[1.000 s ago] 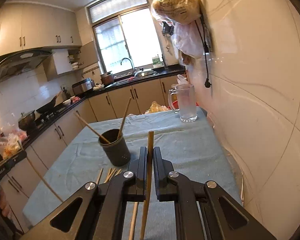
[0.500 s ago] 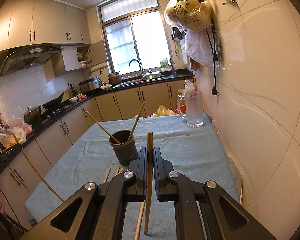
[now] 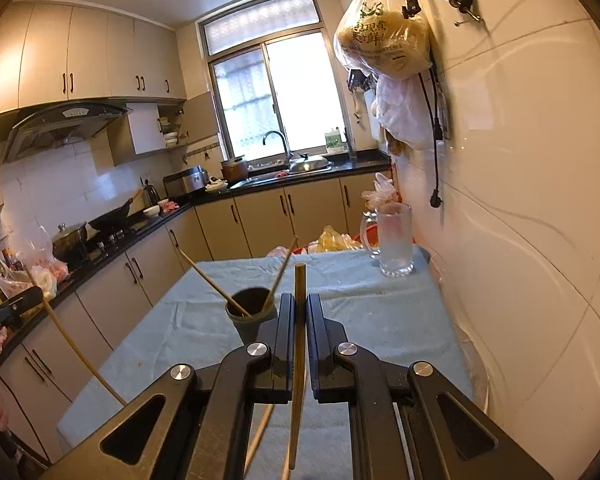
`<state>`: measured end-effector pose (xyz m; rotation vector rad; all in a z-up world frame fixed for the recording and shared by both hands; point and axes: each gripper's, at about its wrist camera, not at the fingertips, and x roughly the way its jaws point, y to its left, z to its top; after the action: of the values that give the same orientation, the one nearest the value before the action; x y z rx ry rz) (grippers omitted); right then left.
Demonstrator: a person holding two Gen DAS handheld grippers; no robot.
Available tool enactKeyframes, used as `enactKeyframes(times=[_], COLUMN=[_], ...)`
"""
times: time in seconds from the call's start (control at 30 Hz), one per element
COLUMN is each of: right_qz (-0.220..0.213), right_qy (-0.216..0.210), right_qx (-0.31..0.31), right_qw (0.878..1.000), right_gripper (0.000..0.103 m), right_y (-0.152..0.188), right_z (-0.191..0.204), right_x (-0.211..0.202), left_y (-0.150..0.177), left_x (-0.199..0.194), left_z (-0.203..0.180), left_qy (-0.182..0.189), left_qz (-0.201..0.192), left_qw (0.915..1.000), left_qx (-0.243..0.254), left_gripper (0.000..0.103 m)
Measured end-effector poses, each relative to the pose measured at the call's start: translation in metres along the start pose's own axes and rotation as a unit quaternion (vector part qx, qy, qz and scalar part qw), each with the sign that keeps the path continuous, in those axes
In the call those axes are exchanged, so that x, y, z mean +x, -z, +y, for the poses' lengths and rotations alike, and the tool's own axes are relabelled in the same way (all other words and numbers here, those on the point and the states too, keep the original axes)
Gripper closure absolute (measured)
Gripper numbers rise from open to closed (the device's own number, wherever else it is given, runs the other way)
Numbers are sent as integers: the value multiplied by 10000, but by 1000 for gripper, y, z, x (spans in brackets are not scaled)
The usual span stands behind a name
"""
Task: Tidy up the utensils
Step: 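Carry both chopsticks upright over the black holder and lower them in, then open both tools to release the chopsticks and withdraw from the holder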
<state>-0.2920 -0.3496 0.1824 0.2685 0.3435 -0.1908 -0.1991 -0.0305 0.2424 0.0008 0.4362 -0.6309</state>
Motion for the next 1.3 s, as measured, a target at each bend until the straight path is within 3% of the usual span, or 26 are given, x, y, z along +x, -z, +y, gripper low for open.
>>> enactKeyframes(times=[0.3,0.6,0.77,1.0,1.1,1.2,1.3], right_qz=[-483,-1134,-933,-287,-202,-178,-200], right_qy=[-325,-168,-56,-92,-80,-54,-103], right_qx=[5,339,395,472,325,214,241], right_qw=[9983,9928,9948,9984,9992,9996,9995], right_gripper=[97,97,97,96,96,94,80], right_y=[-48,-85,-81,-58,-55,-56,-59], right_z=[29,39,35,23,23,24,23], right_x=[37,98,142,187,193,194,188], left_y=[-61,-101,-100,-78,-74,-76,-80], left_x=[47,126,175,235,239,231,217], left_z=[-19,-31,-29,-21,-19,-20,-20], left_qy=[63,108,-19,-111,-78,-131,-96], left_qz=[-390,-375,-143,546,671,555,503], left_qw=[9992,9992,9997,9977,9968,9975,9978], left_qx=[80,-115,-219,-384,-419,-410,-411], left_gripper=[98,98,98,98,98,96,79])
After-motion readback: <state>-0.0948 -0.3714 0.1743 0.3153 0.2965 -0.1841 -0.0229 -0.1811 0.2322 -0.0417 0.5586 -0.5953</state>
